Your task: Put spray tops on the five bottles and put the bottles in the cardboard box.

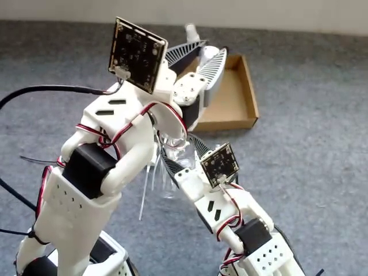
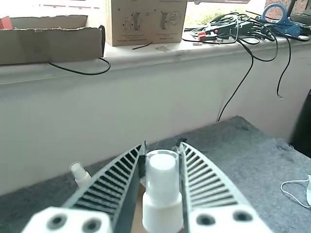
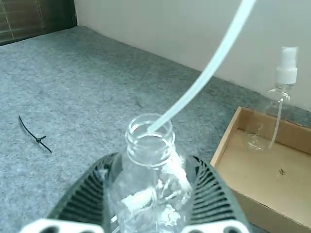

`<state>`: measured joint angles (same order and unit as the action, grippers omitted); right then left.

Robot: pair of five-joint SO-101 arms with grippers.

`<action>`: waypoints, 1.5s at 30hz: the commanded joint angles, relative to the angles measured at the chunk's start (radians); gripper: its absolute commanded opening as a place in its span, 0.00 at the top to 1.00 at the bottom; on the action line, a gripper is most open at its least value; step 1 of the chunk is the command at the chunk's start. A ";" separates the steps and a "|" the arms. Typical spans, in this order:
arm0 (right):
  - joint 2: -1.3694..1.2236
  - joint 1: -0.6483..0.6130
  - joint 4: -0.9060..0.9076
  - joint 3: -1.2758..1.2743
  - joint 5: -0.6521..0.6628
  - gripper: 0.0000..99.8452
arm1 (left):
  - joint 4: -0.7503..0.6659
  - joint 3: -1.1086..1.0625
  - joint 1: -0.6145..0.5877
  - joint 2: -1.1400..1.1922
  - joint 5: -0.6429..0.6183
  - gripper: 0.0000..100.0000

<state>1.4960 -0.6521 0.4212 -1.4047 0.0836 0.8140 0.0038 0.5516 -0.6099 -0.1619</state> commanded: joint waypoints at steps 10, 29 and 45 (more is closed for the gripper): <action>0.016 -0.004 0.004 0.012 -0.008 1.00 | 0.054 -0.188 -0.012 -0.122 0.000 0.99; 0.016 -0.004 0.004 0.012 -0.008 1.00 | 0.081 -0.725 -0.117 -0.490 0.150 0.99; 0.016 -0.004 0.004 0.012 -0.008 1.00 | 0.192 -0.630 -0.125 -0.490 0.149 0.89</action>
<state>1.4945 -0.6582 0.4242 -1.4078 0.0836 0.9337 -0.6866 0.4641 -1.0902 -0.0176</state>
